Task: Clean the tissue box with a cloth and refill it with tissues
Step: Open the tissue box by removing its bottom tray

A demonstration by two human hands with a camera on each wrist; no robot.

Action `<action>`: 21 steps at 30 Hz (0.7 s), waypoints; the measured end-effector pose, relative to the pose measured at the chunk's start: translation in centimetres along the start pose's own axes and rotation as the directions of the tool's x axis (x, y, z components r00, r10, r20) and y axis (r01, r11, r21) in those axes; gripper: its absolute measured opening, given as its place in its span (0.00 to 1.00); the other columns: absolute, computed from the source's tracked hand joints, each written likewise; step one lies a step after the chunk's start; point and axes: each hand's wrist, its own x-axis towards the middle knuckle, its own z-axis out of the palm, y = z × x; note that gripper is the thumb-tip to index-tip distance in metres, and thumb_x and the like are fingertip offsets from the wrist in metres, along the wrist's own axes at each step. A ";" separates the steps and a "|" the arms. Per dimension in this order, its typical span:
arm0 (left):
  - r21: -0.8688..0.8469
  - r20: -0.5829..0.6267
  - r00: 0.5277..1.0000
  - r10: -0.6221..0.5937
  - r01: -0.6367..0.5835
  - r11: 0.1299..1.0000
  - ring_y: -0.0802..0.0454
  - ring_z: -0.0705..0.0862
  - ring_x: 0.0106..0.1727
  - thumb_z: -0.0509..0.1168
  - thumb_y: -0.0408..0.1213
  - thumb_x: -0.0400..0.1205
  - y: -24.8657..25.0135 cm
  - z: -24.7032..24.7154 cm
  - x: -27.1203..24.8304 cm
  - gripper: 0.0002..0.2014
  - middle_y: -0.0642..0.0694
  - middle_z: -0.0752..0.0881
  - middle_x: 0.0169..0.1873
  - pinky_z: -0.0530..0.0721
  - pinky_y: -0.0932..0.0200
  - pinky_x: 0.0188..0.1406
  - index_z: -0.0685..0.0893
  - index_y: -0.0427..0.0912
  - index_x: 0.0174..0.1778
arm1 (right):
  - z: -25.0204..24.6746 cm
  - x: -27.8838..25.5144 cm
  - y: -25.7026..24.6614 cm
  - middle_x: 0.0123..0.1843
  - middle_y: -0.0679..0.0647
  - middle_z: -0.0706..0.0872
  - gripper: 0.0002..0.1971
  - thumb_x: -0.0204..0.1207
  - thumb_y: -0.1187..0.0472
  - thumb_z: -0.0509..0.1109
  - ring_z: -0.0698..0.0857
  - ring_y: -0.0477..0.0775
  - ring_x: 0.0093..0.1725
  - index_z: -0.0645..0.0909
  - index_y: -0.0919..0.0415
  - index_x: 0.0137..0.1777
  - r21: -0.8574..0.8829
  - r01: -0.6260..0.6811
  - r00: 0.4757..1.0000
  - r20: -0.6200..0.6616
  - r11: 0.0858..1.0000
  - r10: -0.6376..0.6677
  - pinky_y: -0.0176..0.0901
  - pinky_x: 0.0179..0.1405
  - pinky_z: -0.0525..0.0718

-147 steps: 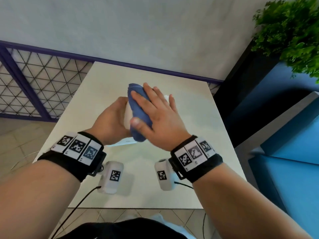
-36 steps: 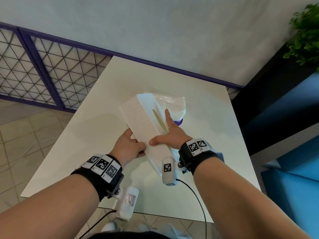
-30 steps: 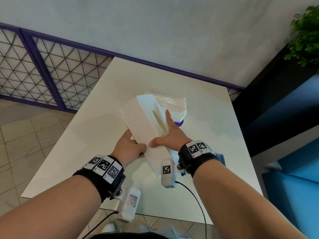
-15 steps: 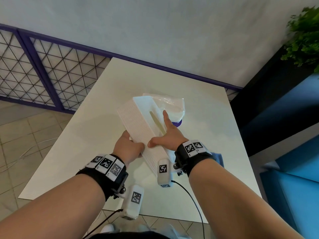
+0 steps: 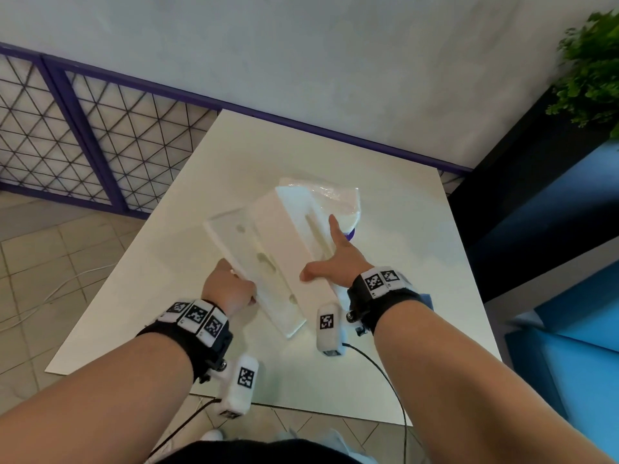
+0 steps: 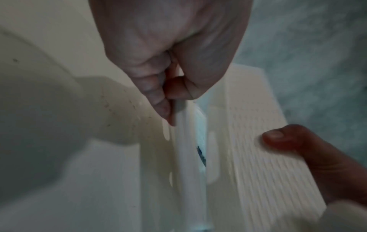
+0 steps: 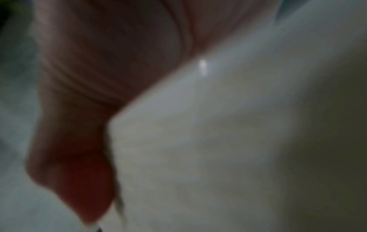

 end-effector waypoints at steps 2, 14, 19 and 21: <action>0.013 -0.013 1.000 -0.024 0.025 1.000 0.43 0.87 0.42 0.68 0.23 0.68 -0.4 0.3 0.2 0.19 0.38 0.87 0.39 0.89 0.46 0.40 0.74 0.36 0.54 | 0.6 -0.1 0.0 0.82 0.48 0.63 0.67 0.49 0.49 0.82 0.69 0.58 0.77 0.34 0.27 0.78 -0.027 0.013 1.000 0.023 1.000 -0.012 0.55 0.72 0.74; -0.402 0.034 0.974 -0.222 0.217 0.890 0.36 0.90 0.38 0.67 0.23 0.71 -1.5 2.3 -0.6 0.09 0.32 0.90 0.36 0.90 0.42 0.40 0.83 0.23 0.46 | -2.6 -0.6 2.3 0.80 0.49 0.66 0.65 0.55 0.52 0.83 0.70 0.54 0.76 0.38 0.31 0.81 0.047 0.106 0.991 -0.091 0.993 -0.101 0.48 0.70 0.73; -0.224 0.230 0.933 -0.275 0.326 0.918 0.42 0.81 0.33 0.67 0.26 0.69 -2.1 2.8 -0.7 0.05 0.34 0.80 0.33 0.81 0.51 0.46 0.80 0.32 0.39 | -7.1 -1.2 4.4 0.83 0.49 0.64 0.64 0.54 0.53 0.85 0.65 0.51 0.80 0.41 0.32 0.81 0.148 0.148 0.942 -0.322 0.978 -0.094 0.48 0.71 0.71; -0.145 0.306 0.909 -0.284 0.339 0.930 0.40 0.83 0.36 0.68 0.25 0.71 -2.1 2.3 -1.0 0.05 0.32 0.81 0.37 0.84 0.50 0.49 0.80 0.27 0.41 | -9.5 -0.8 5.0 0.82 0.50 0.65 0.64 0.55 0.52 0.85 0.67 0.54 0.79 0.42 0.35 0.82 0.177 0.129 0.899 -0.437 0.976 -0.040 0.52 0.74 0.72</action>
